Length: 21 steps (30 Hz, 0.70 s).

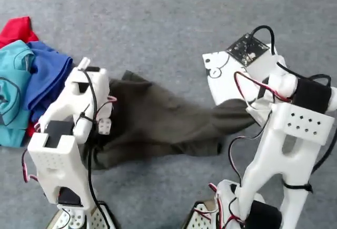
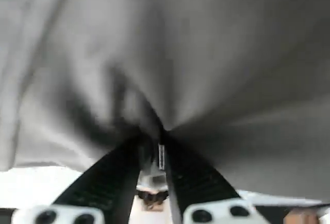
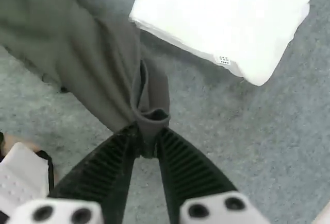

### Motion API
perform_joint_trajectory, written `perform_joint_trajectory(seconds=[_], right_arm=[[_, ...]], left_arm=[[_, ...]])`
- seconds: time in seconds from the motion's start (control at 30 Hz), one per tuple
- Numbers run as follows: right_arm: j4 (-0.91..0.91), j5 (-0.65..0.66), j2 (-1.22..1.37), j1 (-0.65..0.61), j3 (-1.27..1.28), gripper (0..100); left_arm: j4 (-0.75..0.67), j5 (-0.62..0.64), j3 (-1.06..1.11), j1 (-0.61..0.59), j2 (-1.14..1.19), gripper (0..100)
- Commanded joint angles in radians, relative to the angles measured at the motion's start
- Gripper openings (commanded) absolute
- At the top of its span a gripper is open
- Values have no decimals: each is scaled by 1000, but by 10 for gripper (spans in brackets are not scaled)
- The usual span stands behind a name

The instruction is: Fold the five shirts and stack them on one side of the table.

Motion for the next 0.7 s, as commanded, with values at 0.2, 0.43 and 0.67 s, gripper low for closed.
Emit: perform_joint_trajectory(seconds=[0.2,0.43,0.67], right_arm=[[-17,11,-25,5,2,14],[-15,8,-25,-54,24,14],[-37,6,-25,-84,41,14]], left_arm=[[123,-253,183,1,-302,29],[196,-245,188,-44,-466,141],[232,-364,176,-179,-525,211]])
